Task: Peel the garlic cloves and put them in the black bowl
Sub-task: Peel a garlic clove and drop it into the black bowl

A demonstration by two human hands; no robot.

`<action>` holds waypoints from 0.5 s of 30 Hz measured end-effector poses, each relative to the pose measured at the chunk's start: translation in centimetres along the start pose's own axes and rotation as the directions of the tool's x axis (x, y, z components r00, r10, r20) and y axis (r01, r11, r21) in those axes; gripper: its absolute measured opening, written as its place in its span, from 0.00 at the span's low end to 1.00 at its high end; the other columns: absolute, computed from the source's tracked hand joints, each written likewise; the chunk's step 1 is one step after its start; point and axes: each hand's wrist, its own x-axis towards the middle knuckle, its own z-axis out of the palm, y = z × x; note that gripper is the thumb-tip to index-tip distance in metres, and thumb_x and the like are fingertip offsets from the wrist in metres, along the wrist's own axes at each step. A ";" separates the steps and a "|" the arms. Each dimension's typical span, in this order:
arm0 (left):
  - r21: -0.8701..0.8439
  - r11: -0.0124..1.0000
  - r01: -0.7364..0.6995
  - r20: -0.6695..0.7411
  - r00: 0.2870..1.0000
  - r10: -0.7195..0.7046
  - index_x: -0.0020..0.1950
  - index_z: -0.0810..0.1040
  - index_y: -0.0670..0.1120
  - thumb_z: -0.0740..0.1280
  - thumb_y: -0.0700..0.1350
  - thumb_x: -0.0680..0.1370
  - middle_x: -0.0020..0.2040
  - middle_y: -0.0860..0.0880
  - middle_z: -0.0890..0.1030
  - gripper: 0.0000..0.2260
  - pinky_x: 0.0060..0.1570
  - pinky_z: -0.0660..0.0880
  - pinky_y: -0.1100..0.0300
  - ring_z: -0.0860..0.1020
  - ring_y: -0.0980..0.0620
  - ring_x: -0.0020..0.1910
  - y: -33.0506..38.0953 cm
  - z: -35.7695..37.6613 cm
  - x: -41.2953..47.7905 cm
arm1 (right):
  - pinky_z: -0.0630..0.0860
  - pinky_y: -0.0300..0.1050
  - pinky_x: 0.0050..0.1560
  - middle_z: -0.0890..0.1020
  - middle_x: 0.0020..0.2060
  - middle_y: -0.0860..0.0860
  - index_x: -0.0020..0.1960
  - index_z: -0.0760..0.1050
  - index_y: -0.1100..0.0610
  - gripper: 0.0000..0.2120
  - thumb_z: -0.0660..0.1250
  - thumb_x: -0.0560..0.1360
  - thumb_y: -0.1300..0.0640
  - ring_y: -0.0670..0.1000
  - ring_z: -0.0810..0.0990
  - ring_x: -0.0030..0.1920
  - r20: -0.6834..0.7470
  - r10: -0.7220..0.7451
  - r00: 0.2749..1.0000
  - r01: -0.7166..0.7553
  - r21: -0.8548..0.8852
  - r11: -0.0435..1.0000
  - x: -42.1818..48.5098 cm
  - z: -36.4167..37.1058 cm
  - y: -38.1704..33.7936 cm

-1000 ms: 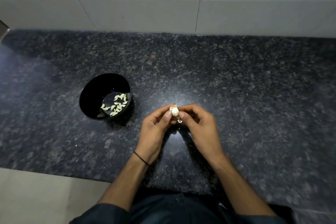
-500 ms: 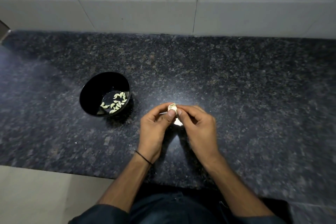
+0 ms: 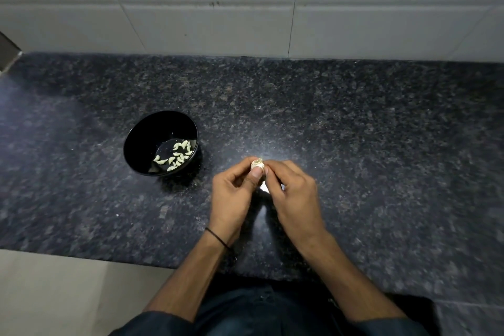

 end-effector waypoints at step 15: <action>-0.112 0.970 0.214 -0.038 0.975 -0.219 0.58 0.83 0.38 0.67 0.34 0.79 0.53 0.38 0.85 0.09 0.61 0.77 0.45 0.82 0.42 0.53 -1.3 -1.5 0.9 | 0.76 0.37 0.46 0.85 0.42 0.45 0.50 0.86 0.53 0.08 0.68 0.79 0.61 0.44 0.83 0.45 0.111 0.140 0.984 -0.158 0.179 0.971 1.3 1.0 0.4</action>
